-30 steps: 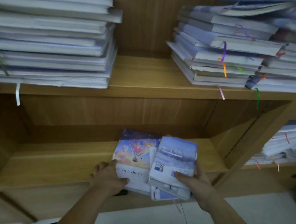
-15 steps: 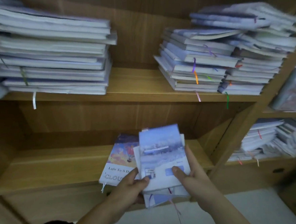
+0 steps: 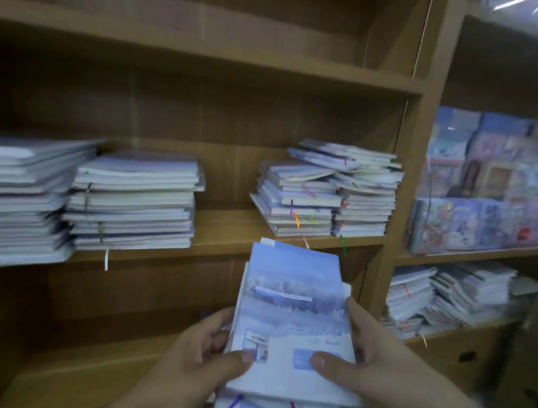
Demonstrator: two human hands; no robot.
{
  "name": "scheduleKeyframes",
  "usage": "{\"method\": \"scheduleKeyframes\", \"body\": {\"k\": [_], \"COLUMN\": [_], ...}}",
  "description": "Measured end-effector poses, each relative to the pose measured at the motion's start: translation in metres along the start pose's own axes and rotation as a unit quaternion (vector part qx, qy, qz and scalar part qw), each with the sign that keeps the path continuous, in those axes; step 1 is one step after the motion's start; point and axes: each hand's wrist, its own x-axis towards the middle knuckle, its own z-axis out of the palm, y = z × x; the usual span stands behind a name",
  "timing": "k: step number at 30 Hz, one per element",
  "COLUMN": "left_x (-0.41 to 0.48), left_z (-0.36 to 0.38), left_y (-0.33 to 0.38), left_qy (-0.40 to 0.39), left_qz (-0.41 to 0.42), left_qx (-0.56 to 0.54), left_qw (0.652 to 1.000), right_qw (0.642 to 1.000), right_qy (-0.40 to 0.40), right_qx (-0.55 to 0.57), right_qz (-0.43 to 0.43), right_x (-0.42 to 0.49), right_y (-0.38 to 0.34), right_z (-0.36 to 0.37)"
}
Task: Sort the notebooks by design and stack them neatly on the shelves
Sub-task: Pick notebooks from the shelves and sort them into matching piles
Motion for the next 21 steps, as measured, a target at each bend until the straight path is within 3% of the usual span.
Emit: {"method": "scheduleKeyframes", "body": {"k": [4,7,10,16,21], "left_x": [0.017,0.045,0.083,0.17,0.24], "left_z": [0.0,0.007,0.012,0.023,0.038], "left_y": [0.074,0.119,0.153,0.206,0.226], "left_qy": [-0.001,0.04,0.057,0.078,0.13], "left_qz": [0.07,0.117,0.108,0.094,0.084], "left_qx": [0.003,-0.003,-0.027,-0.007,-0.021], "left_qw": [0.998,0.992,0.992,0.993,0.988], "right_qw": [0.996,0.988,0.971,0.947,0.944], "right_qy": [0.054,0.125,0.201,0.293,0.321], "right_qx": [0.014,0.035,0.006,-0.031,0.004], "right_qz": [-0.064,-0.08,-0.126,-0.128,-0.074], "right_x": [-0.004,0.007,0.029,0.086,0.129], "right_y": [-0.071,-0.109,-0.141,-0.172,-0.174], "right_z": [-0.022,-0.037,-0.059,-0.13,-0.177]}}
